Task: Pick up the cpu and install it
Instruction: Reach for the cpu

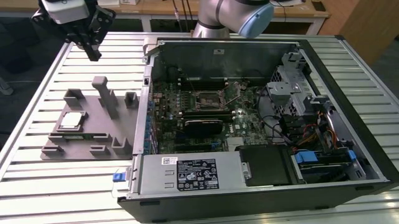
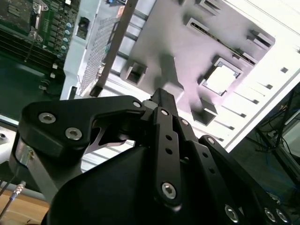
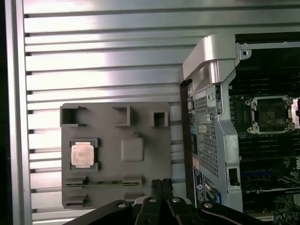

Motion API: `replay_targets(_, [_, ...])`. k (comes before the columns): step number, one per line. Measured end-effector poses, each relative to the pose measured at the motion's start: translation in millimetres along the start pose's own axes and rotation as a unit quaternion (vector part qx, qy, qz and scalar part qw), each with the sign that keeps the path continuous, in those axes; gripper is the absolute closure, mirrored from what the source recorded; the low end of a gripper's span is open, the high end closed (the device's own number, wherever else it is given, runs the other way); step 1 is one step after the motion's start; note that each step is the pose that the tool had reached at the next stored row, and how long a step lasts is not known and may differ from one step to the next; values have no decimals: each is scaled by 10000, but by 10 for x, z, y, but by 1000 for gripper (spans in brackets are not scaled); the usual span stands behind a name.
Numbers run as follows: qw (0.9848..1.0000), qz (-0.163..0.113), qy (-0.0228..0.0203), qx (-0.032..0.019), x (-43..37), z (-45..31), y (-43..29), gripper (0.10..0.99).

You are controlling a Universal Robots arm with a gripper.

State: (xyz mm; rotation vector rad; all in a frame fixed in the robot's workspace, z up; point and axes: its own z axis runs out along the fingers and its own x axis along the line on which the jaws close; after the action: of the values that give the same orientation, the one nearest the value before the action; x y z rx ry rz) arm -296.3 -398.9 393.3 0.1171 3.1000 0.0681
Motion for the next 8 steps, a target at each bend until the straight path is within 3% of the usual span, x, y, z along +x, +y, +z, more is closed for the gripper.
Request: replay_targets(8, [10000,0,-10,-1,223,-9,-17,980])
